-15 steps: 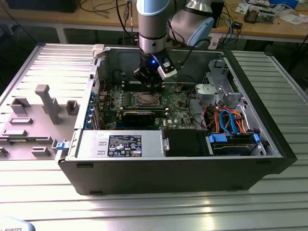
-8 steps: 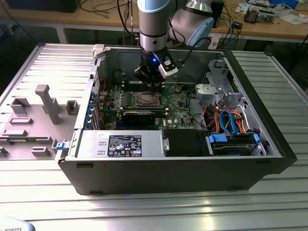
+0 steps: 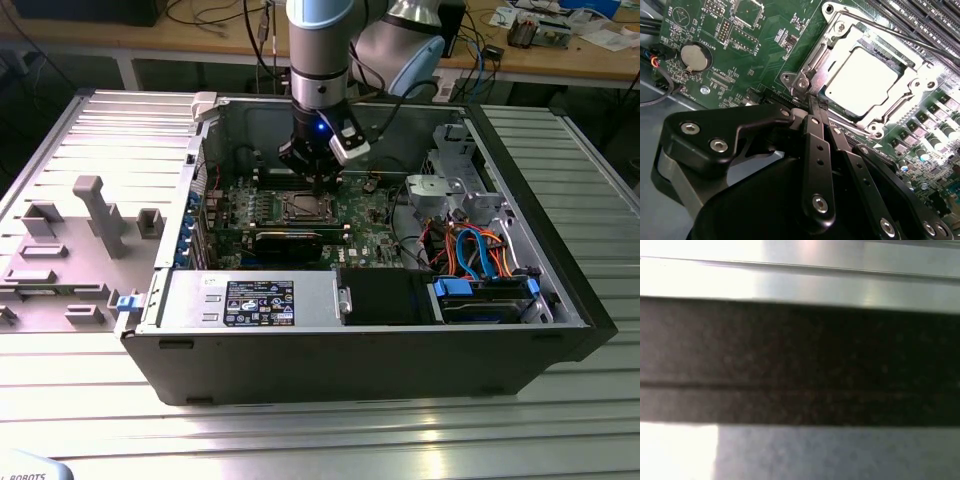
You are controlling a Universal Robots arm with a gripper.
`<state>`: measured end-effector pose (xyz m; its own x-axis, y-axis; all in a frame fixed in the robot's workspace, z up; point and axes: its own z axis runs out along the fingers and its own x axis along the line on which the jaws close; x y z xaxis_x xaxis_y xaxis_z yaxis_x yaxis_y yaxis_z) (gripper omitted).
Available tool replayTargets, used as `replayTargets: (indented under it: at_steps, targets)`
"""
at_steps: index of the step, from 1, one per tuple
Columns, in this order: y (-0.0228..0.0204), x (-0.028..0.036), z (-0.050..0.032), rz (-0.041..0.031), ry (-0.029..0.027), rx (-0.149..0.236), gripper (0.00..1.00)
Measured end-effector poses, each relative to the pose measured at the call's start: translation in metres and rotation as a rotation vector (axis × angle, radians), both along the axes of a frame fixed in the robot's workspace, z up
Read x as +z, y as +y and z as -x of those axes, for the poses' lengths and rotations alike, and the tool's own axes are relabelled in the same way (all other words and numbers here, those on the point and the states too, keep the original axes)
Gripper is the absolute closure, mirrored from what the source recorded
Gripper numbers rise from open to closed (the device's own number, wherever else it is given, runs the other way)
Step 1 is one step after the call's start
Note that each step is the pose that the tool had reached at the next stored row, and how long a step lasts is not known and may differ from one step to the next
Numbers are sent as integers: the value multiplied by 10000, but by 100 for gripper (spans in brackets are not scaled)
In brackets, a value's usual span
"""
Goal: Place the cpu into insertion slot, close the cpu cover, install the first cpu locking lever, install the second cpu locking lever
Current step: 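Install the first cpu locking lever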
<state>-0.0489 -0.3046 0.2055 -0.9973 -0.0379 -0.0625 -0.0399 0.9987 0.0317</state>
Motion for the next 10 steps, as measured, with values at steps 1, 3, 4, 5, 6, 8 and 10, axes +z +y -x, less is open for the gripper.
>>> replayTargets:
  at_steps: [1, 3, 4, 5, 6, 8, 10]
  targets:
    - [0, -3, 0, 3, -1, -1, 89]
    - [1, -9, 0, 12, 0, -1, 89]
    - [1, -11, 0, 17, 1, -1, 89]
    - [2, -15, 0, 20, 2, 0, 89]
    - [2, -19, 0, 22, 2, -1, 89]
    - [2, -22, -1, 27, 2, -1, 89]
    - [5, -13, -2, 14, -8, -1, 89]
